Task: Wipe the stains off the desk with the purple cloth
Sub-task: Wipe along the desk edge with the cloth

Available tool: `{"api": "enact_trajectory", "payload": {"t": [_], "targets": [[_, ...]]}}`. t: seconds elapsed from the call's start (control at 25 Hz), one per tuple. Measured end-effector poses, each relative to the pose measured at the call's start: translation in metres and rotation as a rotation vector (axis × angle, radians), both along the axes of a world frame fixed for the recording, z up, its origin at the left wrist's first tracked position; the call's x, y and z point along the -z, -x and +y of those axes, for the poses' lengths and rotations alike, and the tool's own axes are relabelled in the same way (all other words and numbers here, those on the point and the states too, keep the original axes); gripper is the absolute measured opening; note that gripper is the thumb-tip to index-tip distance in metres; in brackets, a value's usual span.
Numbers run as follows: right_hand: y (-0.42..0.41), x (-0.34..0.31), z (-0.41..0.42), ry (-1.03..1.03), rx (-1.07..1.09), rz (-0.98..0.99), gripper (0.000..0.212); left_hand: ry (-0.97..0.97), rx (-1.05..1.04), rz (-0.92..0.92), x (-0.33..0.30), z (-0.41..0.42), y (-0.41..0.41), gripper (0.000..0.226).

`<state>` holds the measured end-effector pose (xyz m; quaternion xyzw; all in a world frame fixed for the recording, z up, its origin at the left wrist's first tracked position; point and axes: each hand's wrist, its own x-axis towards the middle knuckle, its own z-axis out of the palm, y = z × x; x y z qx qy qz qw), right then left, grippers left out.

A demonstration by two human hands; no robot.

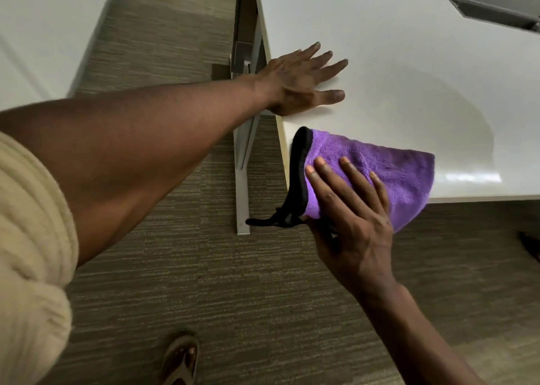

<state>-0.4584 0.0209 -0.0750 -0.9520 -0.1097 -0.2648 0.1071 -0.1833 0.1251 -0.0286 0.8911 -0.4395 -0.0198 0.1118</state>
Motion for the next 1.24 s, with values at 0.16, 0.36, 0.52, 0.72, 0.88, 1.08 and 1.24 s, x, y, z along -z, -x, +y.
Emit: {"api": "enact_trajectory", "payload": {"t": [0.16,0.36,0.52,0.72,0.88,1.08,1.24], "targets": [[-0.002,-0.014,-0.042,0.050,-0.089,0.136,0.059,-0.008,0.022,0.008,0.000,0.000,0.002,0.086],[0.005,-0.019,-0.048,0.019,0.077,0.157,0.063,0.030,0.011,0.024,-0.002,0.003,0.000,0.085],[-0.003,-0.012,0.002,0.010,0.013,0.149,0.061,-0.018,0.011,0.004,-0.004,-0.001,0.003,0.079],[-0.009,-0.023,-0.027,0.041,-0.099,0.243,0.067,-0.004,0.009,0.018,-0.005,0.003,0.005,0.078],[-0.002,-0.026,-0.043,0.007,0.000,0.265,0.068,0.030,0.015,0.022,-0.003,0.001,0.002,0.078],[-0.010,-0.029,-0.016,0.082,-0.019,0.298,0.067,0.010,0.015,0.001,-0.003,0.000,0.003,0.078],[-0.019,-0.034,-0.015,0.118,-0.160,0.315,0.067,0.001,0.004,-0.005,-0.004,-0.001,0.005,0.077]]}}
